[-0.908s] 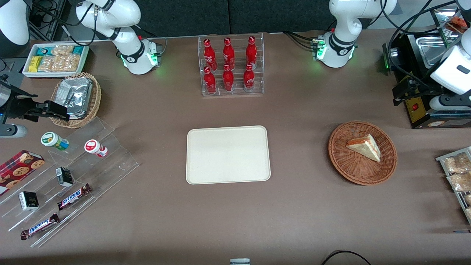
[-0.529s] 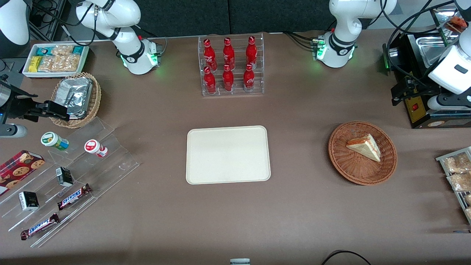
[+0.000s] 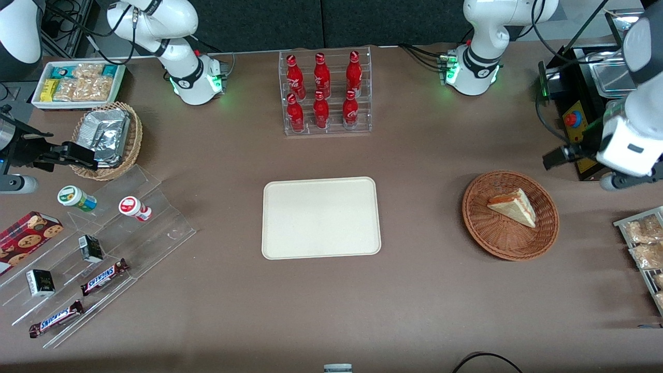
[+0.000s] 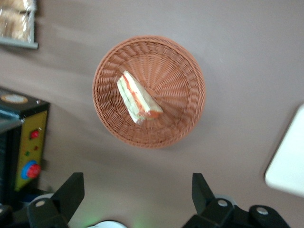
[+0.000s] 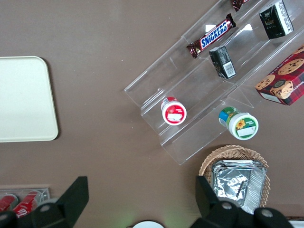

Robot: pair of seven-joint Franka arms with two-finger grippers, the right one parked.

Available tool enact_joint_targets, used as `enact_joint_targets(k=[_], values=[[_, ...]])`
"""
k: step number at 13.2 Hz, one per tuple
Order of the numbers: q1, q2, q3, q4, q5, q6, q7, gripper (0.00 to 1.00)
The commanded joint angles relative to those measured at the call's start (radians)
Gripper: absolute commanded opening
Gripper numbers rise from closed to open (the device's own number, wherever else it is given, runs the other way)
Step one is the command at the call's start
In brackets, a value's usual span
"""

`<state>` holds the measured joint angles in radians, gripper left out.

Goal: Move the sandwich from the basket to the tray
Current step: 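Move the left gripper from rest toward the wicker basket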

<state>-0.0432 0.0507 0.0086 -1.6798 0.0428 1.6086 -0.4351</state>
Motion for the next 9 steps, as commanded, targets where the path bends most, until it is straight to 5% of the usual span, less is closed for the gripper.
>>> enact_joint_targets(k=[1, 9], values=[[0.045, -0.04, -0.006, -0.14, 0.002, 0.143, -0.217, 1.0], [0.108, 0.021, -0.006, -0.508, -0.011, 0.603, -0.528, 1.0]])
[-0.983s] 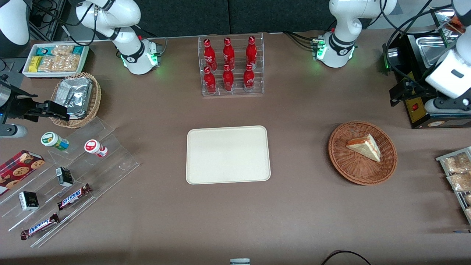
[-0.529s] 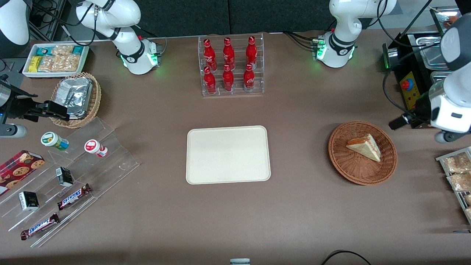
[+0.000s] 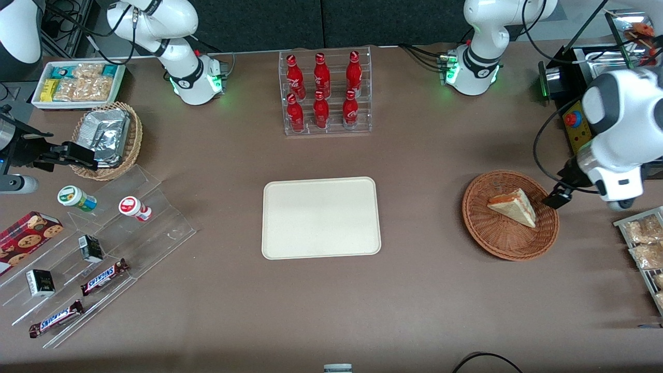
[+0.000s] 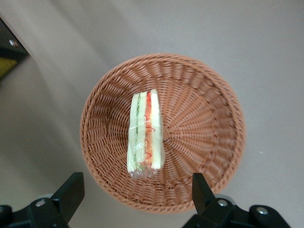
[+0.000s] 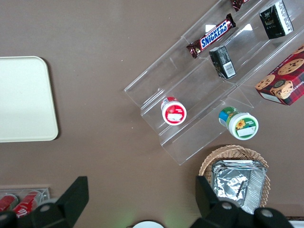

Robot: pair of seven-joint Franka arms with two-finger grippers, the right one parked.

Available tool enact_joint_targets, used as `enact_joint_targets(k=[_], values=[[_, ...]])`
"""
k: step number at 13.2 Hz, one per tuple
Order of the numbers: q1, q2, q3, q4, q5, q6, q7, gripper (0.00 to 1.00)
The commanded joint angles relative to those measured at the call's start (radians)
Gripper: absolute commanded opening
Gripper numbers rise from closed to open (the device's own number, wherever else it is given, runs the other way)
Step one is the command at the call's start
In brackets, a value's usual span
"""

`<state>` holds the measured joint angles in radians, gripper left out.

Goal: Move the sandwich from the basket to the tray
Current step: 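Lower the open left gripper onto the wrapped sandwich and close it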

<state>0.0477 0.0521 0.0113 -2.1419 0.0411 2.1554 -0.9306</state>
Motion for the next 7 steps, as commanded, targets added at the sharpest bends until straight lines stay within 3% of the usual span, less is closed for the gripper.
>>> enact_joint_targets(k=[1, 7], values=[[0.027, 0.052, -0.008, -0.047, -0.012, 0.064, -0.034, 1.0], [0.035, 0.185, -0.008, -0.041, -0.02, 0.194, -0.063, 1.0]])
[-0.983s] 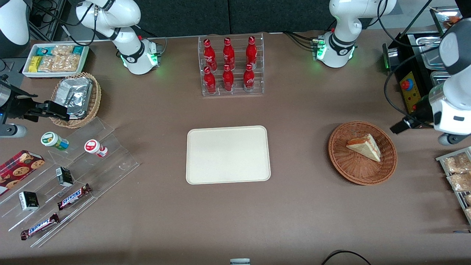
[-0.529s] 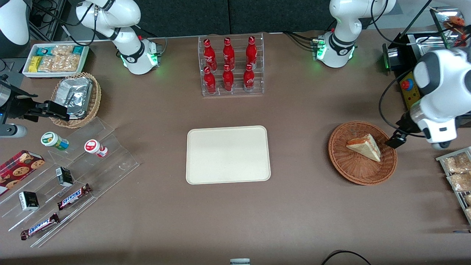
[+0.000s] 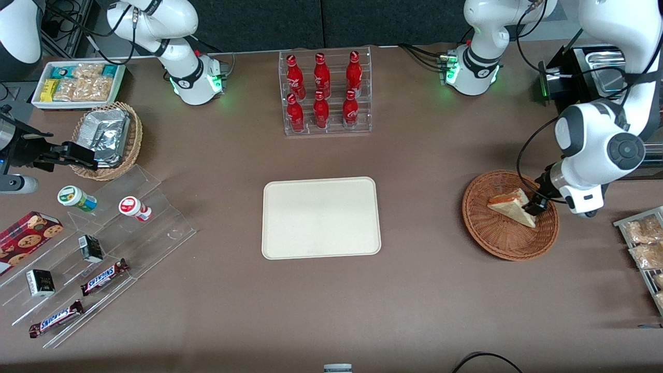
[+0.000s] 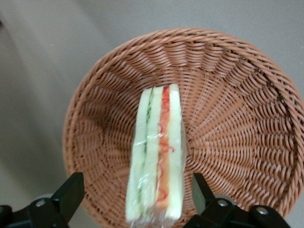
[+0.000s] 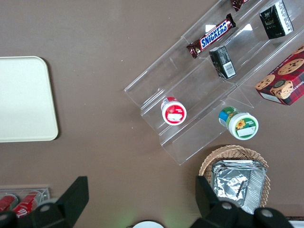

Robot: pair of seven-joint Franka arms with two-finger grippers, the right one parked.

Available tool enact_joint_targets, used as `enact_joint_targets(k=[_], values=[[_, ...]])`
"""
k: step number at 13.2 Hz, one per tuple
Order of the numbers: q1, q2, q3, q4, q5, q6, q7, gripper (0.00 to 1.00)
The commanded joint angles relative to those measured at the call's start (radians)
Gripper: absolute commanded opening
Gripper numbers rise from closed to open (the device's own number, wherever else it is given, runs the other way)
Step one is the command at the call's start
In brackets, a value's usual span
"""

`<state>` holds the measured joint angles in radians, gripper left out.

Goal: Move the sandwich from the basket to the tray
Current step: 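Lower the open left gripper onto the wrapped sandwich and close it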

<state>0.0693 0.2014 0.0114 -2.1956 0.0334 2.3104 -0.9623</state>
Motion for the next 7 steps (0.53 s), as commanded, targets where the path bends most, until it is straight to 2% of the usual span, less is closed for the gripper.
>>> enact_joint_targets(k=[1, 3, 7], values=[[0.012, 0.056, -0.01, 0.019, -0.02, 0.066, -0.062, 1.0], [0.001, 0.099, -0.013, 0.031, -0.046, 0.109, -0.108, 1.0], [-0.002, 0.112, -0.016, 0.011, -0.046, 0.113, -0.11, 1.0]])
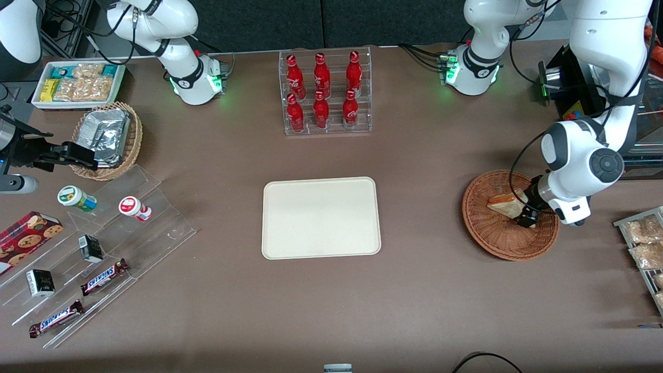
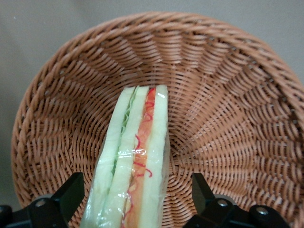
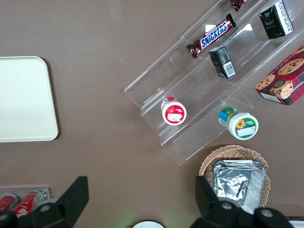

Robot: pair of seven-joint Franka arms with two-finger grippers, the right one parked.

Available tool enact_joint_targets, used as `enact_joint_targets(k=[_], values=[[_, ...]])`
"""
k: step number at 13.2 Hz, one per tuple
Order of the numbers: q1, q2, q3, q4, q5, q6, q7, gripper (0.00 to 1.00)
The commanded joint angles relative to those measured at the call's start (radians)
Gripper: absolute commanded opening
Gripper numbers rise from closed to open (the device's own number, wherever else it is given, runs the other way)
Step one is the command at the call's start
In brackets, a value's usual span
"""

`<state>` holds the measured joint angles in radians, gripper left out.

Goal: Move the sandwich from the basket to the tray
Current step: 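Lower the open left gripper onto the wrapped sandwich and close it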

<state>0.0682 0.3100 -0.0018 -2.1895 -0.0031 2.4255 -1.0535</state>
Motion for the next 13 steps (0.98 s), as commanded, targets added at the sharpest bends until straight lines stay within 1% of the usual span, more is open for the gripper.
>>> enact_joint_targets(k=[1, 2, 3, 4, 6, 8, 10, 11, 13], values=[[0.001, -0.002, -0.003, -0.001, -0.009, -0.003, -0.019, 0.85], [-0.001, -0.005, -0.003, -0.001, -0.009, -0.011, -0.019, 0.38], [-0.001, -0.005, -0.003, 0.0, -0.009, -0.013, -0.02, 0.15], [-0.005, -0.006, -0.003, 0.0, -0.009, -0.013, -0.023, 0.0], [-0.011, -0.02, -0.003, 0.004, -0.009, -0.026, -0.023, 0.0], [-0.025, -0.031, -0.004, 0.046, -0.009, -0.103, -0.022, 0.0], [-0.099, -0.051, -0.004, 0.138, -0.009, -0.254, -0.023, 0.0], [-0.138, -0.06, -0.004, 0.204, -0.009, -0.357, -0.034, 0.0], [-0.252, -0.055, -0.004, 0.365, -0.002, -0.57, -0.068, 0.0]])
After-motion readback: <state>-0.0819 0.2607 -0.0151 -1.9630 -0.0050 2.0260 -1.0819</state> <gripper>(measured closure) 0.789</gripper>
